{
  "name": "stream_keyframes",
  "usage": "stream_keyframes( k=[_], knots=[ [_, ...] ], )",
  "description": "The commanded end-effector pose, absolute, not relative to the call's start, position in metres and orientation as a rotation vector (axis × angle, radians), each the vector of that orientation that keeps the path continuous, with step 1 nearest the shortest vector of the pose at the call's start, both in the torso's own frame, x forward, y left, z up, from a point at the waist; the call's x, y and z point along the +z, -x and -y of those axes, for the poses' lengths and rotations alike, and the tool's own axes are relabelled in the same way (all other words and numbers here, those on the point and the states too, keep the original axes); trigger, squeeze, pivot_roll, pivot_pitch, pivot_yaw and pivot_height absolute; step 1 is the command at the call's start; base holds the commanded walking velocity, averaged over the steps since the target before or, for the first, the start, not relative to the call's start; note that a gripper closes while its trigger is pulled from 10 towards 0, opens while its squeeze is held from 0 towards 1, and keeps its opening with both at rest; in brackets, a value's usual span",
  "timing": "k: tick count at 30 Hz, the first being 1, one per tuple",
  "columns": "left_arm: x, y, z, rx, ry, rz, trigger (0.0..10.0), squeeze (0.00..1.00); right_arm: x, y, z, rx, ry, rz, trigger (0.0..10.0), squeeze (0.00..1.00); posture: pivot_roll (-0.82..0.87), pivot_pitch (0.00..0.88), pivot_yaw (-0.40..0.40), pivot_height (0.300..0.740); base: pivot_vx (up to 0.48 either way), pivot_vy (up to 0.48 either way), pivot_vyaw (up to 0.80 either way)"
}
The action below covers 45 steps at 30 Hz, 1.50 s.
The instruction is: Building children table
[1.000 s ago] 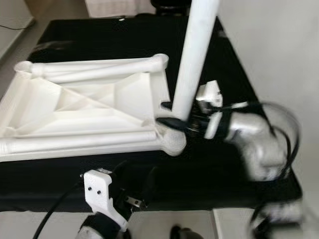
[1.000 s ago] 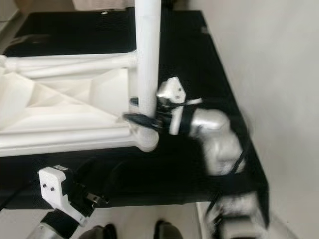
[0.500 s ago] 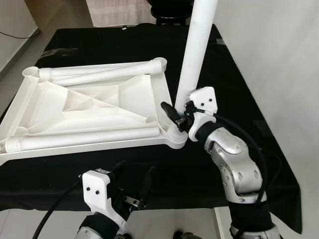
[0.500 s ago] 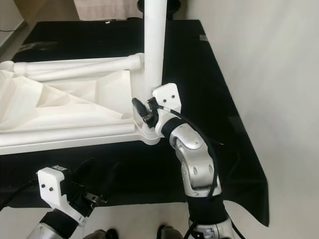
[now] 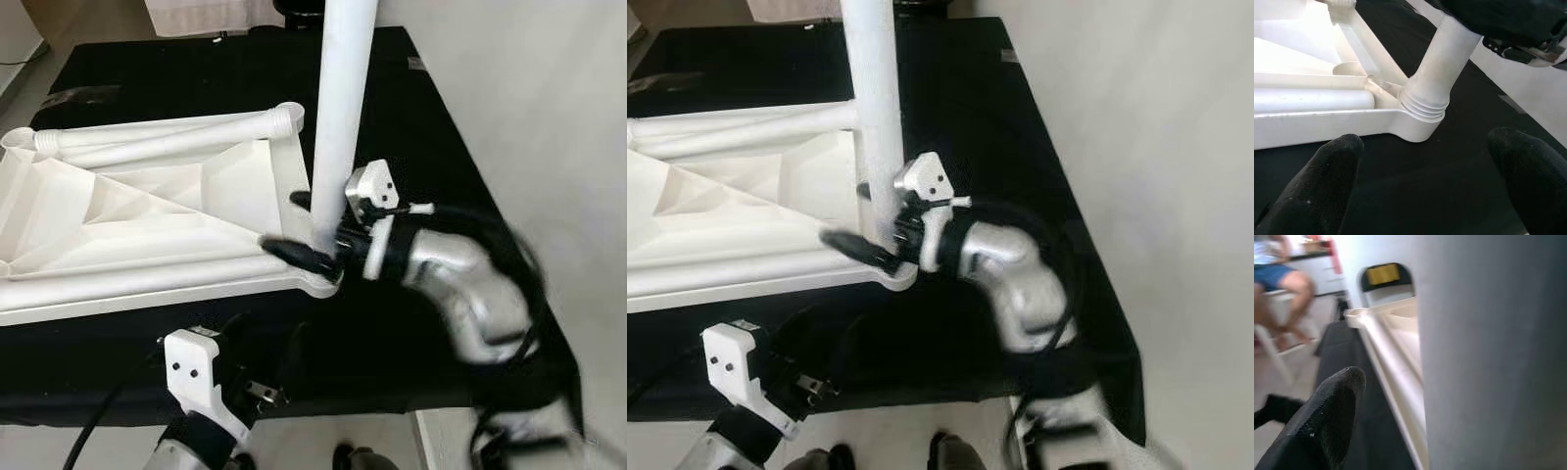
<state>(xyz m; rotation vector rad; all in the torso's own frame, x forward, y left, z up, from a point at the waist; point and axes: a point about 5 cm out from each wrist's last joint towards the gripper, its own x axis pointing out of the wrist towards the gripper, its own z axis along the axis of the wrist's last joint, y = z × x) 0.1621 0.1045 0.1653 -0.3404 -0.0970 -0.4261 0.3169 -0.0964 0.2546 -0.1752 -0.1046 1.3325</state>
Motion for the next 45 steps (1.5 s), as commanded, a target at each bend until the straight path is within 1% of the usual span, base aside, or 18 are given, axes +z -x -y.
stream_keyframes(
  k=[1,3,4,10,16,20,22,23,25,26,27,28,29,34,39,40,43,45],
  knots=[
    [0.161,-0.160,-0.103,-0.420,0.353,0.073,10.0,0.00,0.249,-0.317,0.093,1.404,0.157,0.087,10.0,0.00,-0.02,0.240,-0.022,0.740,0.000,0.000,0.00],
    [0.161,-0.160,-0.103,-0.420,0.353,0.072,10.0,0.00,0.251,-0.320,0.095,1.416,0.152,0.085,10.0,0.00,-0.01,0.244,-0.023,0.740,0.000,0.000,0.00],
    [0.161,-0.159,-0.103,-0.420,0.354,0.072,10.0,0.00,0.255,-0.324,0.097,1.430,0.136,0.092,0.0,0.00,-0.01,0.244,-0.023,0.740,0.000,0.000,0.00],
    [0.162,-0.157,-0.103,-0.414,0.353,0.069,10.0,0.00,0.261,-0.332,0.098,1.468,0.118,0.104,0.0,0.00,0.00,0.250,-0.026,0.740,0.000,0.000,0.00],
    [0.162,-0.157,-0.103,-0.412,0.353,0.069,10.0,0.00,0.257,-0.336,0.100,1.434,0.125,0.105,0.0,0.00,0.00,0.254,-0.028,0.740,0.000,0.000,0.00],
    [0.162,-0.158,-0.103,-0.411,0.356,0.070,10.0,0.00,0.245,-0.340,0.102,1.265,0.051,0.104,0.0,0.00,-0.02,0.259,-0.031,0.740,0.000,0.000,0.00],
    [0.162,-0.158,-0.103,-0.411,0.356,0.070,10.0,0.00,0.245,-0.340,0.102,1.265,0.051,0.104,0.0,0.00,-0.02,0.259,-0.031,0.740,0.000,0.000,0.00],
    [0.162,-0.158,-0.103,-0.412,0.357,0.071,10.0,0.00,0.232,-0.340,0.099,1.123,0.027,0.064,0.0,0.00,-0.02,0.262,-0.034,0.740,0.000,0.000,0.00],
    [0.162,-0.158,-0.103,-0.412,0.357,0.071,10.0,0.00,0.232,-0.340,0.099,1.123,0.027,0.064,0.0,0.00,-0.02,0.262,-0.034,0.740,0.000,0.000,0.00],
    [0.162,-0.158,-0.104,-0.413,0.356,0.072,10.0,0.00,0.209,-0.338,0.109,0.721,0.077,-0.001,0.0,0.00,-0.03,0.267,-0.035,0.740,0.000,0.000,0.00],
    [0.163,-0.159,-0.105,-0.414,0.355,0.072,10.0,0.00,0.191,-0.324,0.111,0.524,0.118,-0.046,0.0,0.00,-0.02,0.267,-0.028,0.740,0.000,0.000,0.00],
    [0.163,-0.160,-0.105,-0.415,0.354,0.073,10.0,0.00,0.182,-0.312,0.113,0.403,0.142,-0.069,0.0,0.00,-0.02,0.267,-0.028,0.740,0.000,0.000,0.00],
    [0.162,-0.160,-0.105,-0.416,0.354,0.073,10.0,0.00,0.180,-0.310,0.115,0.359,0.157,-0.069,0.0,0.00,-0.04,0.259,-0.022,0.740,0.000,0.000,0.00],
    [0.161,-0.161,-0.105,-0.418,0.355,0.071,10.0,0.00,0.185,-0.323,0.116,0.377,0.161,-0.045,0.0,0.00,-0.03,0.254,-0.031,0.740,0.000,0.000,0.00],
    [0.161,-0.162,-0.106,-0.408,0.353,0.076,10.0,0.00,0.193,-0.331,0.107,0.438,0.136,-0.028,0.0,0.00,-0.03,0.252,-0.030,0.740,0.000,0.000,0.00],
    [0.161,-0.162,-0.107,-0.405,0.352,0.077,10.0,0.00,0.195,-0.330,0.102,0.456,0.122,-0.023,10.0,0.00,-0.03,0.251,-0.031,0.740,0.000,0.000,0.00],
    [0.161,-0.162,-0.107,-0.404,0.352,0.077,10.0,0.00,0.202,-0.327,0.093,0.536,0.079,0.013,10.0,0.00,-0.03,0.251,-0.028,0.740,0.000,0.000,0.00],
    [0.161,-0.162,-0.107,-0.404,0.352,0.077,10.0,0.00,0.202,-0.327,0.093,0.536,0.079,0.013,10.0,0.00,-0.03,0.251,-0.028,0.740,0.000,0.000,0.00]
  ],
)
